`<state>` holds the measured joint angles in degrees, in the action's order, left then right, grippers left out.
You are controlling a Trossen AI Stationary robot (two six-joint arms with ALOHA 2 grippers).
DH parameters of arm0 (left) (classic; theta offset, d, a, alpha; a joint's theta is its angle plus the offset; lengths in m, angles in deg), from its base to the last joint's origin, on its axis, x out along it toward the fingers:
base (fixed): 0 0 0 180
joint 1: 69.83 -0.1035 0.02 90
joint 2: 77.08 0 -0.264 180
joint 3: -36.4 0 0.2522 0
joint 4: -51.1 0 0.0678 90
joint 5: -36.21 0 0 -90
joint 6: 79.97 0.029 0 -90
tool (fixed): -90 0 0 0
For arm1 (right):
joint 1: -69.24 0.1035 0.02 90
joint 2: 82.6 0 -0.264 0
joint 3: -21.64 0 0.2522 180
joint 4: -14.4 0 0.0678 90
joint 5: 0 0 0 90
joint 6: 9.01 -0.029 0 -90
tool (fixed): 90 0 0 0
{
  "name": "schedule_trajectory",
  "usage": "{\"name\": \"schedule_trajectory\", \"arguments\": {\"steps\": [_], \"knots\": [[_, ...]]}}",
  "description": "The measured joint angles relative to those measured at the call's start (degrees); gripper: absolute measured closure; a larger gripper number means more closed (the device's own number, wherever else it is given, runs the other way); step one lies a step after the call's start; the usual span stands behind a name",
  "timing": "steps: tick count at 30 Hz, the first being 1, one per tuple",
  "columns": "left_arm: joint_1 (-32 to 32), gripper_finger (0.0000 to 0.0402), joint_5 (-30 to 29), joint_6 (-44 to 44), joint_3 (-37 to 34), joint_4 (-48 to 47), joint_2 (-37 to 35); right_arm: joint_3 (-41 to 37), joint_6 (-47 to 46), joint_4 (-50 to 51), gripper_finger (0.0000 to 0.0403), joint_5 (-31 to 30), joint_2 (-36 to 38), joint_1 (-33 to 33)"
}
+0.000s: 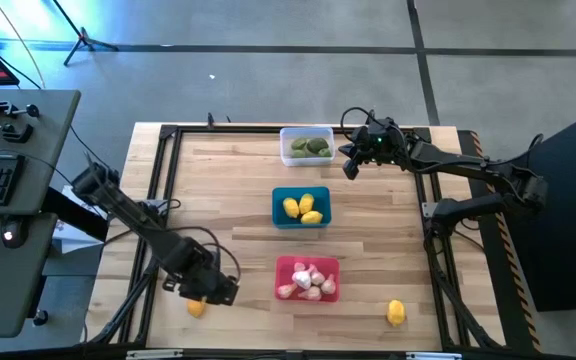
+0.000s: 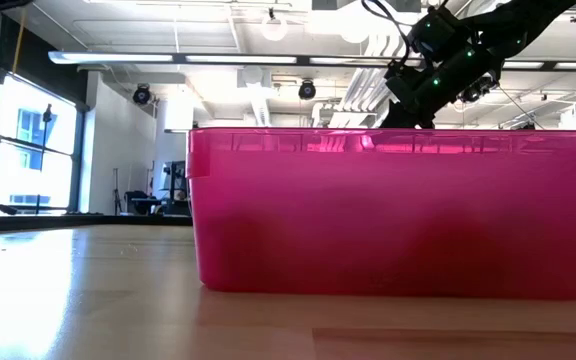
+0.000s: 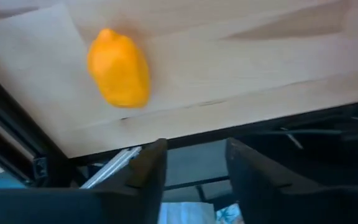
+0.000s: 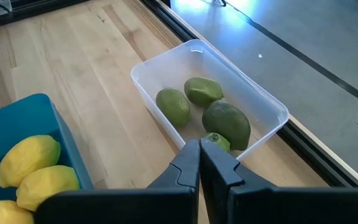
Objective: Sort produce into baskets
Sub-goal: Put the left yellow lemon into the blue bin
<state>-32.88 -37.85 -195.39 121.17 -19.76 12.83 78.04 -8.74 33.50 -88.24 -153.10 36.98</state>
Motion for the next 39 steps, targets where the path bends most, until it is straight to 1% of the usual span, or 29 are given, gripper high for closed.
{"name": "schedule_trajectory", "arguments": {"steps": [4,7,10,12,16,18,23,26,30,34,39], "knots": [[0.04,0.0204,2.68,-0.04,-0.23,0.22,2.98,0.0,-0.22,-0.02,0.0403,0.0,0.0,0.01],[0.98,0.0185,4.91,-1.66,-2.72,1.52,4.23,0.0,-0.22,0.0,0.0403,0.02,0.0,-0.01],[2.48,0.0181,4.98,-5.51,-6.15,4.86,3.86,0.0,-0.2,0.09,0.0403,0.24,0.0,0.01],[3.18,0.0181,3.52,-7.61,-8.35,7.14,3.48,0.0,0.05,0.17,0.0403,0.24,0.0,0.0],[3.39,0.0181,2.9,-10.25,-12.82,15.83,3.28,0.0,0.19,0.25,0.0403,0.24,0.0,-0.01],[3.69,0.0181,3.07,-12.09,-14.48,17.18,3.3,0.0,0.2,0.59,0.0403,0.24,0.0,0.01],[3.73,0.0181,3.12,-12.92,-14.77,16.39,2.75,0.0,-0.05,1.79,0.0403,0.24,0.0,0.01],[3.67,0.0181,2.49,-12.88,-13.61,16.1,2.0,0.0,-0.22,1.78,0.0403,0.24,0.0,-0.01],[3.67,0.0179,2.43,-10.42,-10.5,10.64,1.86,0.0,-0.22,1.78,0.0403,0.22,0.0,0.0],[3.57,0.0165,2.6,-6.97,-9.05,3.68,1.86,0.0,-0.22,1.75,0.0403,0.22,0.0,0.01],[3.74,0.0144,3.09,-4.44,-11.0,4.5,1.86,0.0,-0.22,1.77,0.0403,0.81,0.0,-0.01]]}}
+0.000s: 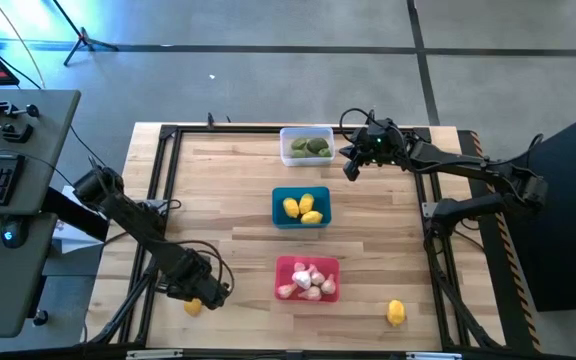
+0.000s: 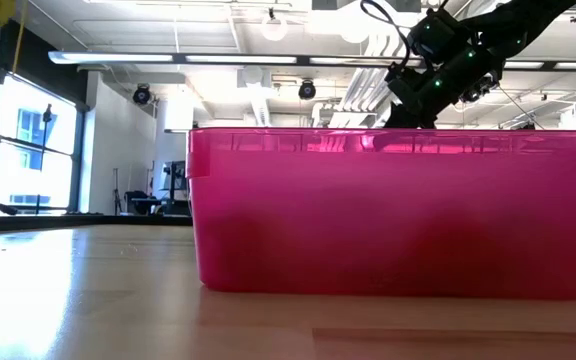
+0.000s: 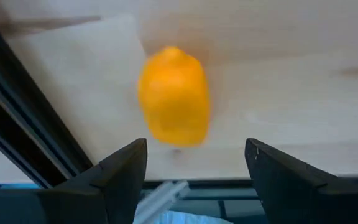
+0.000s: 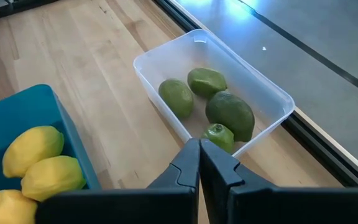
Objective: Sort produce into baskets
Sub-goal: Put the left yellow lemon into the blue bin
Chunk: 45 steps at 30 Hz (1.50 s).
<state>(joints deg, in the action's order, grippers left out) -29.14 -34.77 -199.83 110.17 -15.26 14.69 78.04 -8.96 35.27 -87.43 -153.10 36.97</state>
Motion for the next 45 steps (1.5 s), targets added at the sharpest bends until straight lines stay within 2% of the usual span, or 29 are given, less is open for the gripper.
{"name": "schedule_trajectory", "arguments": {"steps": [5,12,17,21,27,31,37,41,45], "knots": [[0.23,0.014,1.29,0.05,-3.04,0.56,0.0,0.0,0.0,0.02,0.0403,0.88,0.0,0.02],[0.74,0.014,1.88,-1.53,-7.98,11.89,0.0,0.0,0.0,0.46,0.0403,0.92,0.0,0.02],[0.98,0.0146,1.62,-4.92,-9.7,12.79,0.06,0.0,-0.01,0.48,0.0403,0.91,0.0,0.01],[1.18,0.0166,1.8,-6.7,-11.49,16.91,0.07,0.0,0.0,0.48,0.0403,0.9,0.0,0.02],[0.92,0.0218,1.18,-7.06,-11.85,18.64,-0.18,0.0,0.0,0.48,0.0403,0.9,0.0,0.0],[-0.68,0.0242,-4.01,-6.99,-11.85,18.84,-2.5,0.0,-0.08,0.33,0.0403,0.88,0.0,0.0],[-8.84,0.0245,-16.8,0.75,-11.85,19.87,-8.57,0.0,-0.22,-0.01,0.0403,0.88,0.0,0.01],[-18.36,0.0245,-21.76,11.79,-11.83,20.35,-10.08,0.0,-1.27,-0.04,0.0403,0.6,0.0,0.02],[-28.99,0.0246,-25.01,24.86,-11.83,26.35,-9.65,0.0,-1.55,-0.04,0.0403,-0.58,0.0,0.0]]}}
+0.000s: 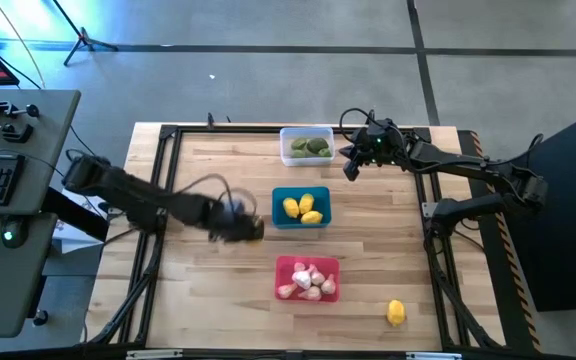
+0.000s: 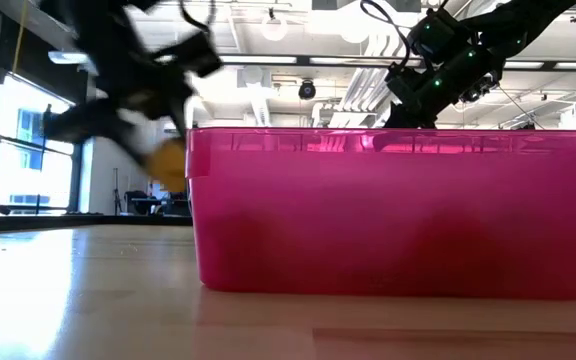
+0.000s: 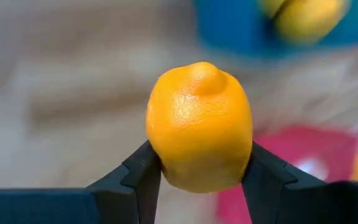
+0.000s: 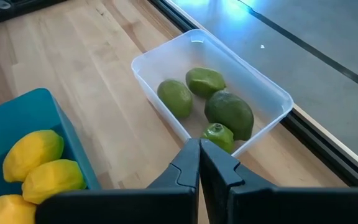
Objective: Sort produce into baskets
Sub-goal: Put the left yellow lemon into the blue bin
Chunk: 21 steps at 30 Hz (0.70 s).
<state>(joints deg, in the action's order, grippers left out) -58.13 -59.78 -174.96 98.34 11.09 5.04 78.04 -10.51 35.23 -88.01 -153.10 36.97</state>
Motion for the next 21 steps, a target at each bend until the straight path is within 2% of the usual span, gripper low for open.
{"name": "schedule_trajectory", "arguments": {"steps": [5,9,14,21], "knots": [[-11.33,0.0247,-3.4,11.13,0.59,8.75,0.54,0.0,0.0,0.04,0.0403,-0.26,0.0,0.01],[-17.16,0.0247,-4.4,16.96,4.79,8.81,1.54,0.0,0.0,0.2,0.0403,-0.43,0.0,0.02],[-20.86,0.0247,-1.95,20.2,11.84,1.95,4.34,0.0,0.0,0.44,0.0403,-1.18,0.0,0.02],[-21.9,0.0247,2.36,19.5,21.08,-7.0,10.26,0.02,0.0,0.44,0.0403,-2.0,-0.02,0.0]]}}
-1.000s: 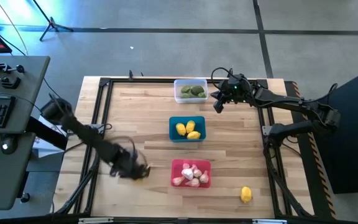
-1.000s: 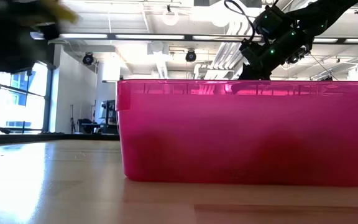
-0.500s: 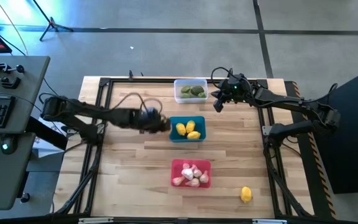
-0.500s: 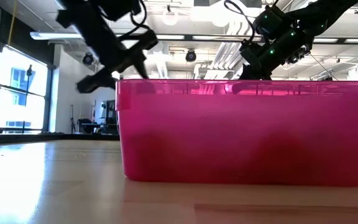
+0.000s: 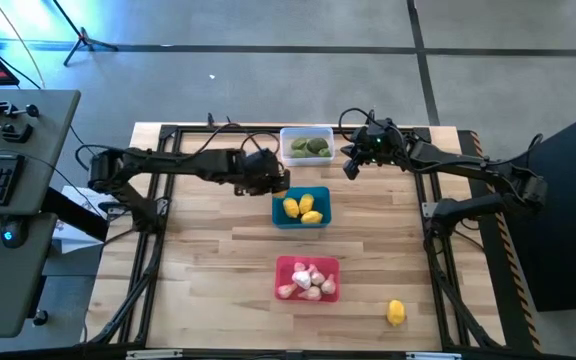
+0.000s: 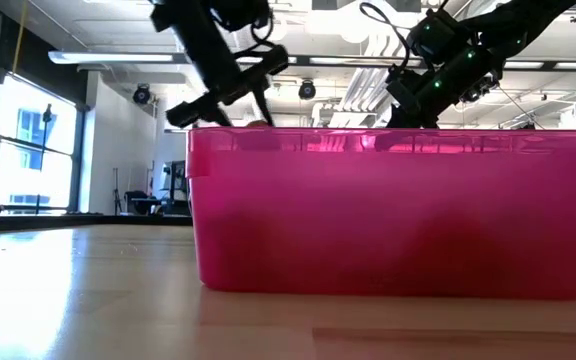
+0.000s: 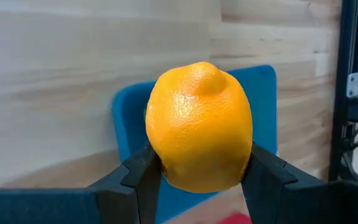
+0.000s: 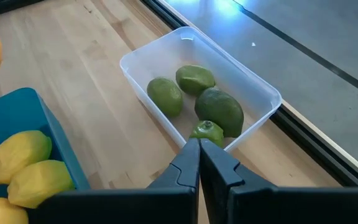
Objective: Sort produce into baskets
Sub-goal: Put the left yellow lemon into the blue bin
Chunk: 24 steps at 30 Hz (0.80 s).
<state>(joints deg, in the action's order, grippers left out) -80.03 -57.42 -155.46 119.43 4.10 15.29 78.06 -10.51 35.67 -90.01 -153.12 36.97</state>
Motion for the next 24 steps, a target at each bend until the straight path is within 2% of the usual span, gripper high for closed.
{"name": "schedule_trajectory", "arguments": {"steps": [11,18,24], "knots": [[0.68,0.0247,7.12,-0.63,9.94,-13.58,8.66,0.0,-0.16,-0.01,0.0403,-0.12,-0.02,0.0],[0.84,0.0243,9.34,0.09,10.94,-13.32,10.97,0.0,-0.01,-0.03,0.0403,-0.31,-0.02,0.02],[0.84,0.0213,10.15,-0.31,10.91,-13.18,11.54,0.0,0.0,-0.03,0.0403,-0.31,-0.02,0.02]]}}
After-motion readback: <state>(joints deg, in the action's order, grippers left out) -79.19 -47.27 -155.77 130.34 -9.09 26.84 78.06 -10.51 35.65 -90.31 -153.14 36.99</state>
